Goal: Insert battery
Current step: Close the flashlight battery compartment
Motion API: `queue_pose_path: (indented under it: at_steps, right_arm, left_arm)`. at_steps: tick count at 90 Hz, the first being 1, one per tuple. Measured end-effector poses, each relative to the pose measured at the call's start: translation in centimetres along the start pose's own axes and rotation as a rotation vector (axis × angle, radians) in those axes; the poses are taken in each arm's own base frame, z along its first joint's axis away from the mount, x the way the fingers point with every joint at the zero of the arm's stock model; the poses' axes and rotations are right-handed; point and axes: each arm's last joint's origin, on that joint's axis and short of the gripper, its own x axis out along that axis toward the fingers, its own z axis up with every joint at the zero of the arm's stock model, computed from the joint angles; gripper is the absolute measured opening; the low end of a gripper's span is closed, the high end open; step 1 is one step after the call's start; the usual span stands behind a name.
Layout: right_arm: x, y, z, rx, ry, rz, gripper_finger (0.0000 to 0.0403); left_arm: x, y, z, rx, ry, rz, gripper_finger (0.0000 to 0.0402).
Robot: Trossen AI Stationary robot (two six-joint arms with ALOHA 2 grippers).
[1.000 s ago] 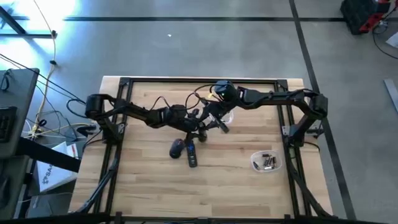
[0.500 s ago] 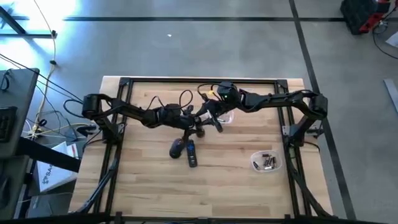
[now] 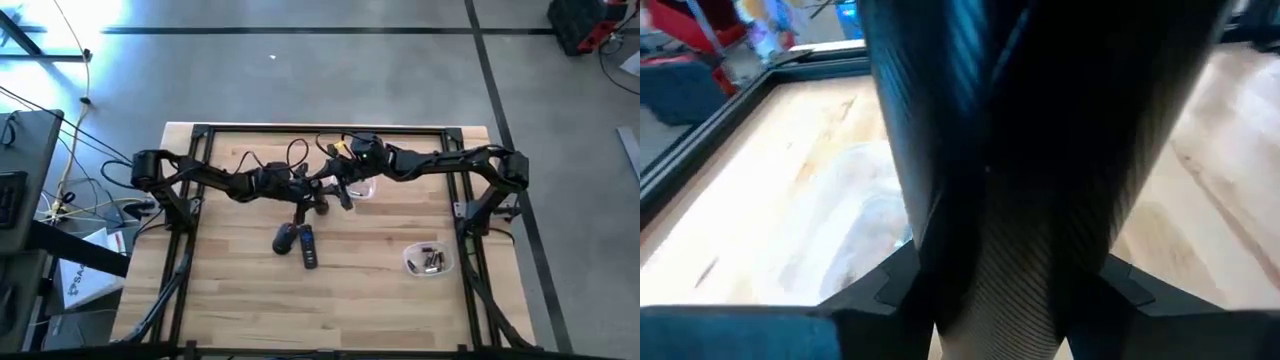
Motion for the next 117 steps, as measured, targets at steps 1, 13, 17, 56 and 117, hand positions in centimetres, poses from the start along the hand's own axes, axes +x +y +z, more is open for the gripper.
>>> queue_pose_path:
  at_steps: [1,13,17,56,117]
  right_arm:
    - [0.0,0.0,0.0,0.002,0.000,-0.006,0.0138]
    - [0.1,-0.1,0.2,0.024,-0.007,-0.066,0.0138]
    - [0.1,0.0,0.2,0.026,-0.008,-0.077,0.0138]
    - [0.3,-0.2,0.4,0.111,-0.012,-0.410,0.0138]
    - [0.3,-0.4,0.5,0.185,-0.042,-0.470,0.0138]
  left_arm:
    - [-0.1,0.0,0.0,0.001,0.002,0.008,0.0145]
    - [-0.4,0.4,0.3,0.012,0.017,0.083,0.0145]
    - [-0.5,0.4,0.4,0.013,0.018,0.097,0.0145]
    - [-0.3,1.1,0.3,-0.104,-0.005,0.314,0.0145]
    - [0.2,1.2,1.2,-0.167,-0.141,0.320,0.0189]
